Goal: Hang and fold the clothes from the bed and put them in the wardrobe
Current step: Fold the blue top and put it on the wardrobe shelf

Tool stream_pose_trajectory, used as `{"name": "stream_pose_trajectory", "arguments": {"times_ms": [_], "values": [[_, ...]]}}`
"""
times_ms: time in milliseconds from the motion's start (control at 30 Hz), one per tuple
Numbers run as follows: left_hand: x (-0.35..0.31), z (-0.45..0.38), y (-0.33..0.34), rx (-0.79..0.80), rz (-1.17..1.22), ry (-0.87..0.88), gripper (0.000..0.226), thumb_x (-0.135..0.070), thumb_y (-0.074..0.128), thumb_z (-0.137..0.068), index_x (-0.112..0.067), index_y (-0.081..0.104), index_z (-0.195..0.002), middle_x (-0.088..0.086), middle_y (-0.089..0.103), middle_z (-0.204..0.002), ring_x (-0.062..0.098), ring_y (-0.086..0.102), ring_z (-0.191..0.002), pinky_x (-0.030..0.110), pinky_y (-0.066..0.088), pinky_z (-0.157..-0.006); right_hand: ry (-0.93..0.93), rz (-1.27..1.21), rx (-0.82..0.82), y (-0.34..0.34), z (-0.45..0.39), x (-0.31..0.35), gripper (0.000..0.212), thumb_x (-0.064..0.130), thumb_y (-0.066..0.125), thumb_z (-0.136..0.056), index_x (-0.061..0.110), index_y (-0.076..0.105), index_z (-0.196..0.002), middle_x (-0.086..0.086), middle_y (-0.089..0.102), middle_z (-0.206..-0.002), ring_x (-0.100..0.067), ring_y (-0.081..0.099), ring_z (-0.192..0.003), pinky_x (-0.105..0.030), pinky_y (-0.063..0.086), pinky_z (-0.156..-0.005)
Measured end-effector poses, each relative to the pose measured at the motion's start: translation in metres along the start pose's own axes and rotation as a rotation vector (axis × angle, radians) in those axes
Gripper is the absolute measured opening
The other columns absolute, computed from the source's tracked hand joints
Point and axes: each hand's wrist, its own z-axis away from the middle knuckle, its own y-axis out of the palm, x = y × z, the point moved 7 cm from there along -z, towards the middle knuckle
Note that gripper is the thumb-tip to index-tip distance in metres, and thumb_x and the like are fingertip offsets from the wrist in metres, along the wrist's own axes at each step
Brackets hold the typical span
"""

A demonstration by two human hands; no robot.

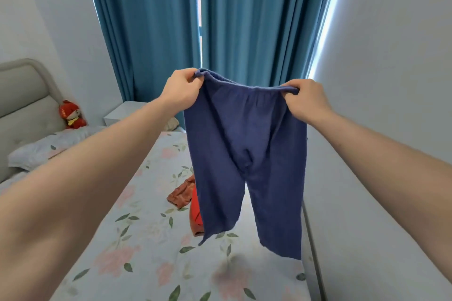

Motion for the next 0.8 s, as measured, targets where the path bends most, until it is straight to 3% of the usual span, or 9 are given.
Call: {"name": "stream_pose_trajectory", "arguments": {"times_ms": [167, 300, 467, 567, 667, 800], "values": [[0.001, -0.001, -0.006, -0.014, -0.007, 0.086, 0.02, -0.028, 0.051, -0.099, -0.023, 0.07, -0.094, -0.009, 0.062, -0.075, 0.01, 0.049, -0.067, 0.027, 0.042, -0.063, -0.082, -0.02, 0.018, 0.008, 0.005, -0.002, 0.033, 0.014, 0.051, -0.093, 0.027, 0.078, -0.106, 0.01, 0.072, -0.097, -0.011, 0.06, -0.09, -0.014, 0.042, -0.067], [0.033, 0.023, 0.018, 0.072, -0.024, 0.081, 0.021, -0.024, 0.055, -0.098, -0.03, 0.065, -0.081, -0.023, 0.057, -0.062, -0.001, 0.049, -0.06, 0.021, 0.038, -0.058, -0.019, -0.023, 0.053, 0.044, 0.034, -0.034, 0.032, 0.013, 0.052, -0.091, 0.03, 0.077, -0.103, 0.012, 0.069, -0.098, -0.011, 0.06, -0.093, -0.024, 0.044, -0.077], [0.097, 0.095, 0.065, 0.233, 0.015, 0.063, 0.03, -0.01, 0.057, -0.098, -0.034, 0.063, -0.08, -0.02, 0.059, -0.073, -0.012, 0.055, -0.071, 0.008, 0.036, -0.061, 0.066, 0.035, 0.271, 0.117, 0.107, -0.086, 0.03, 0.01, 0.057, -0.089, 0.029, 0.078, -0.099, 0.008, 0.072, -0.098, -0.014, 0.062, -0.089, -0.024, 0.047, -0.072], [0.169, 0.157, 0.103, 0.359, -0.038, -0.066, 0.029, -0.013, 0.057, -0.099, -0.023, 0.059, -0.072, -0.009, 0.053, -0.066, 0.003, 0.052, -0.065, 0.027, 0.036, -0.06, 0.177, 0.081, 0.397, 0.168, 0.173, -0.131, 0.021, 0.01, 0.065, -0.087, 0.022, 0.077, -0.099, 0.004, 0.073, -0.099, -0.017, 0.065, -0.091, -0.03, 0.049, -0.078], [0.252, 0.224, 0.142, 0.491, -0.039, -0.233, 0.025, -0.018, 0.058, -0.096, -0.006, 0.061, -0.074, 0.012, 0.058, -0.07, 0.021, 0.052, -0.069, 0.048, 0.042, -0.069, 0.273, 0.125, 0.562, 0.221, 0.243, -0.177, 0.018, 0.016, 0.067, -0.086, 0.033, 0.072, -0.086, 0.011, 0.072, -0.089, -0.014, 0.065, -0.085, -0.029, 0.05, -0.075], [0.336, 0.319, 0.186, 0.624, -0.052, -0.412, 0.028, -0.04, 0.056, -0.087, -0.015, 0.069, -0.081, -0.003, 0.064, -0.081, 0.01, 0.056, -0.082, 0.038, 0.048, -0.081, 0.36, 0.198, 0.765, 0.284, 0.33, -0.227, 0.014, 0.024, 0.061, -0.088, 0.026, 0.065, -0.075, 0.008, 0.063, -0.073, -0.011, 0.059, -0.072, -0.02, 0.041, -0.061]]}}
